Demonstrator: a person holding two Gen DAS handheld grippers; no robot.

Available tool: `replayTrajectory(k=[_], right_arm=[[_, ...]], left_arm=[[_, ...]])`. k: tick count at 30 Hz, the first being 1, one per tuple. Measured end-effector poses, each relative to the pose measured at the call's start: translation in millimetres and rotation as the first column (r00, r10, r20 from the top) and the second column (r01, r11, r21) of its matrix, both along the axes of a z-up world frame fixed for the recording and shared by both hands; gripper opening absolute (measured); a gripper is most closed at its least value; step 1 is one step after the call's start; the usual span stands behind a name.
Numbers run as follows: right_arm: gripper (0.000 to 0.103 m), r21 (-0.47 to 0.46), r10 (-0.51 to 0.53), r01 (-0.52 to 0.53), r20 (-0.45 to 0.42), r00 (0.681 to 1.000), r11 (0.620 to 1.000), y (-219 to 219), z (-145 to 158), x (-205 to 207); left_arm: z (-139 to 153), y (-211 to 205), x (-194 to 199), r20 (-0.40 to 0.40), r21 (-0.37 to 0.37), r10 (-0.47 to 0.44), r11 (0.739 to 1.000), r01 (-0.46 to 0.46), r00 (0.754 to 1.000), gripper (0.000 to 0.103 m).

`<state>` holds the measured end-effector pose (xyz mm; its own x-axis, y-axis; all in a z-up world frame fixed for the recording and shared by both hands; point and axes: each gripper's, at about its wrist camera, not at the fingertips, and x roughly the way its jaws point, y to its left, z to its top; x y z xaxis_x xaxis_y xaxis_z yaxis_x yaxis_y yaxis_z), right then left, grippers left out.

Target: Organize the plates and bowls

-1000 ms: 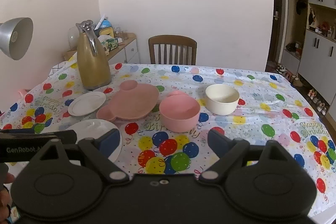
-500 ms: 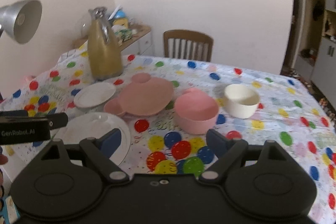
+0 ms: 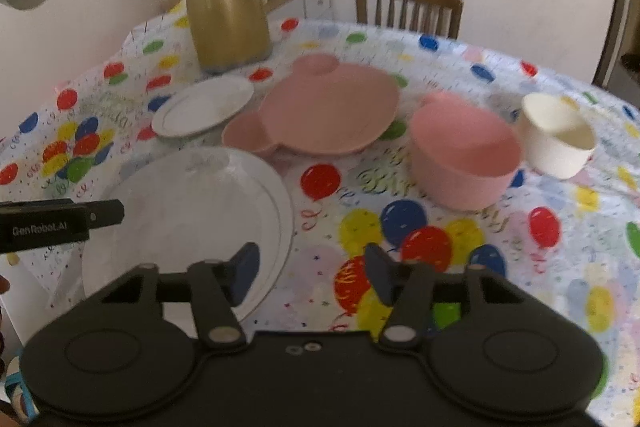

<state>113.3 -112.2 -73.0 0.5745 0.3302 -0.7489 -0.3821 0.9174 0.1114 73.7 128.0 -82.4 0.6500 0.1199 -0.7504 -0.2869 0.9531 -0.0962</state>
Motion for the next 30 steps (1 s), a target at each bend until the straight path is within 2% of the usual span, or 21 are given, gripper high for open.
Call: replayTrajectory(k=[3,6,8,12,15,19,23,30], right_arm=[[0.041,0.029,-0.005,0.007,-0.052,0.999,1.0,4,-7,11],[0.03,0.05,-0.006,0.011,-0.094,0.996,0.999,6,-12,20],[0.026,0.064,-0.002,0.01,-0.117,0.993,0.998,7,-15,24],[0.015,0.091,0.004,0.011,-0.161,0.987,0.996,8,-19,30],[0.012,0.097,-0.003,0.022,-0.19,0.982,0.995,8,-23,34],[0.007,0.125,-0.018,0.048,-0.23,0.973,0.991,4,-27,41],[0.007,0.136,-0.014,0.051,-0.261,0.965,0.989,3,-28,46],[0.007,0.149,-0.017,0.064,-0.299,0.954,0.987,2,-30,50]], left_arm=[[-8,16,5,-0.038,-0.052,0.026,0.998,-0.028,0.999,0.049],[-15,28,7,-0.059,-0.118,0.013,0.993,-0.02,0.998,0.035],[-17,32,9,-0.059,-0.152,-0.005,0.988,-0.005,0.998,0.033],[-21,37,14,-0.076,-0.172,-0.011,0.985,-0.002,0.997,0.027],[-26,45,19,-0.099,-0.201,-0.009,0.98,-0.011,0.995,0.02],[-29,51,25,-0.115,-0.22,-0.026,0.975,0.0,0.993,0.016],[-32,54,27,-0.129,-0.236,-0.038,0.972,0.007,0.991,0.015],[-34,51,29,-0.149,-0.221,-0.039,0.975,0.005,0.988,0.015]])
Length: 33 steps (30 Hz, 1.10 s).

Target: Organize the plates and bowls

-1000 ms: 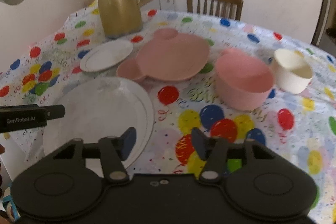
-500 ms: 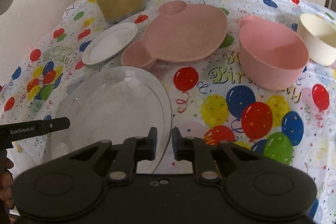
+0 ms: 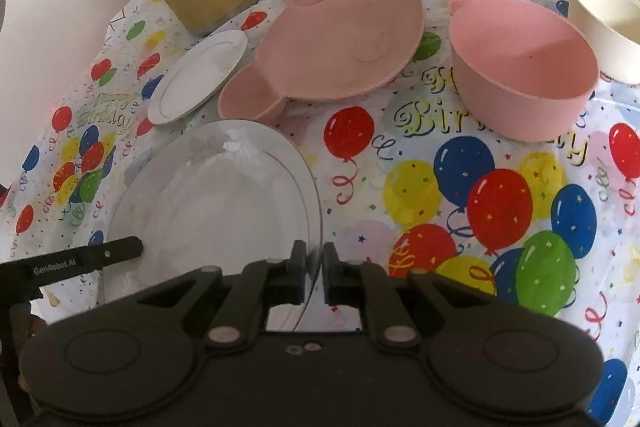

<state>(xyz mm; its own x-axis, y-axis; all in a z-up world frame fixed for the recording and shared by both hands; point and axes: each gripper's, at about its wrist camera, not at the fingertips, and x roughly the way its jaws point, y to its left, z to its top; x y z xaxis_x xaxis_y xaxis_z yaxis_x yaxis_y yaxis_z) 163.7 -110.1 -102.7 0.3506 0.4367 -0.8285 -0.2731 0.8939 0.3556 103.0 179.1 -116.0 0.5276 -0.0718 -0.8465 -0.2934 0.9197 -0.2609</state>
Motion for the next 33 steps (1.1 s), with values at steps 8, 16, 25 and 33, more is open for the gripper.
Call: replayTrajectory(k=[8,16,25,33], right_arm=[[0.007,-0.006,0.0,0.0,0.02,1.0,1.0,1,0,-3],[0.007,-0.022,0.034,-0.032,0.061,0.998,0.999,-6,2,-9],[0.007,-0.024,0.017,-0.015,0.069,0.997,1.0,-57,8,-25],[0.006,-0.01,-0.011,0.012,0.081,0.997,1.0,-125,14,-43]], left_arm=[[0,2,2,-0.011,-0.009,0.0,1.0,0.0,1.0,0.015],[5,-5,-2,0.009,0.0,-0.023,1.0,0.023,1.0,0.014],[11,-50,-11,0.019,-0.021,-0.089,0.996,0.089,0.996,0.014],[12,-114,-18,-0.007,-0.038,-0.161,0.986,0.161,0.987,0.014]])
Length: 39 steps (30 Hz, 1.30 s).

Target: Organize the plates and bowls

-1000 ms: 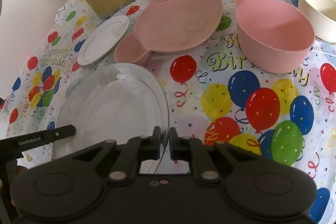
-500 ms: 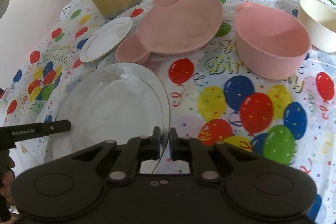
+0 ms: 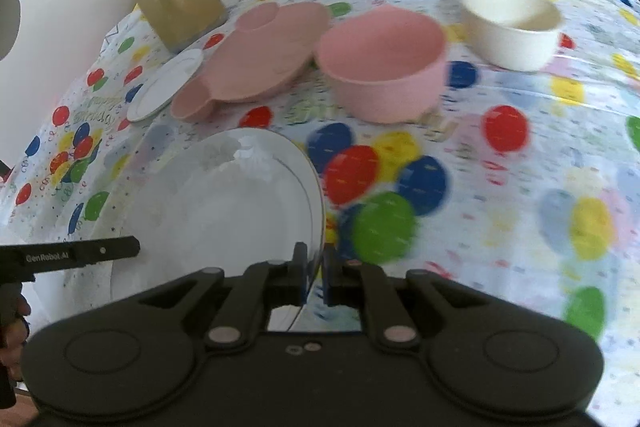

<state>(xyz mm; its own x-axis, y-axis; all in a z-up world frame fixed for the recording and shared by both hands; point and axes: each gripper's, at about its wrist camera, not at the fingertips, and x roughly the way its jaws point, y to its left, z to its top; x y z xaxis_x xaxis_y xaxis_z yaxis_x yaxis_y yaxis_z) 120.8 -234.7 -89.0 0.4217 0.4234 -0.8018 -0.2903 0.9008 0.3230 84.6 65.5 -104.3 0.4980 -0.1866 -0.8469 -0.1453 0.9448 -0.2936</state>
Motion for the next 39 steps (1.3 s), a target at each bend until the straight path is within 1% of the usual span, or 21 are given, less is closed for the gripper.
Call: replayTrajectory(k=[9,15,20,25,29,33,36,39], right_arm=[[0.006,0.013,-0.043,0.043,-0.01,0.999,0.999,-81,0,-15],[0.006,0.018,-0.045,0.046,-0.022,0.999,0.999,-118,-3,-17],[0.006,0.014,-0.042,0.042,-0.027,0.999,0.999,-140,-6,-16],[0.006,0.026,-0.021,0.022,-0.045,0.999,0.999,-151,-10,-18],[0.007,0.021,-0.009,0.01,-0.053,0.999,1.0,-151,-13,-18],[0.007,0.027,0.002,0.0,-0.068,0.998,1.0,-152,-15,-16],[0.008,0.009,0.019,-0.018,-0.061,0.998,1.0,-151,-14,-16],[0.013,-0.027,0.038,-0.039,-0.033,0.999,0.999,-148,-8,-19]], left_arm=[[3,-78,-3,-0.012,0.001,-0.07,0.998,0.07,0.997,0.014],[4,-115,-2,-0.021,0.02,-0.077,0.997,0.078,0.997,0.014],[3,-140,-1,-0.021,0.037,-0.074,0.996,0.075,0.997,0.014],[3,-154,-3,-0.016,0.067,-0.053,0.996,0.054,0.998,0.014],[3,-157,-5,-0.01,0.075,-0.032,0.997,0.033,0.999,0.014],[-2,-160,-5,-0.033,0.073,-0.019,0.997,0.021,0.999,0.014],[-5,-162,-8,-0.036,0.076,-0.012,0.997,0.015,0.999,0.014],[-4,-162,-9,-0.037,0.078,0.0,0.997,0.003,0.999,0.014]])
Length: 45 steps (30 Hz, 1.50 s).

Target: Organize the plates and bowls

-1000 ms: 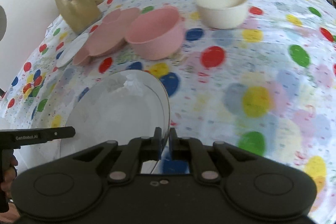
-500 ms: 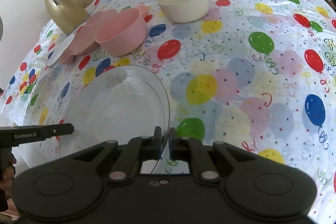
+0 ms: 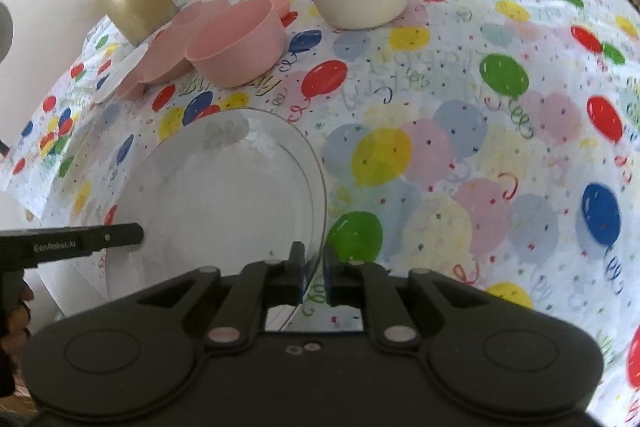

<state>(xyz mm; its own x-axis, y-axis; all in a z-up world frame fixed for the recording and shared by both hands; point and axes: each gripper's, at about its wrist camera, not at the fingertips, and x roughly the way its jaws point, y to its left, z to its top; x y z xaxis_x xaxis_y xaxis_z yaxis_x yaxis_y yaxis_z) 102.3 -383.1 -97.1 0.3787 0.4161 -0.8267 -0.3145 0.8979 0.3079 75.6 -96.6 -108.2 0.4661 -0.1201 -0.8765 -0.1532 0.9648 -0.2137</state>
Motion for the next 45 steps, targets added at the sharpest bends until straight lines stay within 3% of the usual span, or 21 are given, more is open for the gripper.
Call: replayTrajectory(k=[11,20,29,32,36,41,45], right_arm=[[0.021,-0.053,0.044,-0.04,0.078,0.996,0.998,-4,24,2],[0.03,-0.051,0.107,-0.1,0.156,0.982,0.994,10,47,0],[0.048,-0.041,0.17,-0.166,0.242,0.955,0.985,31,73,-4],[0.054,-0.043,0.186,-0.181,0.271,0.944,0.982,41,81,-6],[0.066,-0.043,0.201,-0.198,0.316,0.927,0.979,55,92,-8],[0.076,-0.05,0.207,-0.203,0.358,0.91,0.978,82,106,-6],[0.091,-0.06,0.191,-0.183,0.423,0.886,0.981,110,118,-5]], left_arm=[[17,-4,-11,0.031,0.081,0.023,0.996,-0.026,0.999,0.014],[43,1,-24,0.115,0.087,0.077,0.992,-0.087,0.99,0.018],[67,11,-38,0.208,0.075,0.103,0.99,-0.121,0.973,0.019],[75,16,-42,0.245,0.067,0.108,0.99,-0.128,0.963,0.029],[85,26,-46,0.302,0.074,0.123,0.986,-0.152,0.945,0.065],[93,49,-40,0.346,0.091,0.124,0.982,-0.164,0.93,0.066],[99,74,-31,0.389,0.129,0.124,0.974,-0.187,0.913,0.079]])
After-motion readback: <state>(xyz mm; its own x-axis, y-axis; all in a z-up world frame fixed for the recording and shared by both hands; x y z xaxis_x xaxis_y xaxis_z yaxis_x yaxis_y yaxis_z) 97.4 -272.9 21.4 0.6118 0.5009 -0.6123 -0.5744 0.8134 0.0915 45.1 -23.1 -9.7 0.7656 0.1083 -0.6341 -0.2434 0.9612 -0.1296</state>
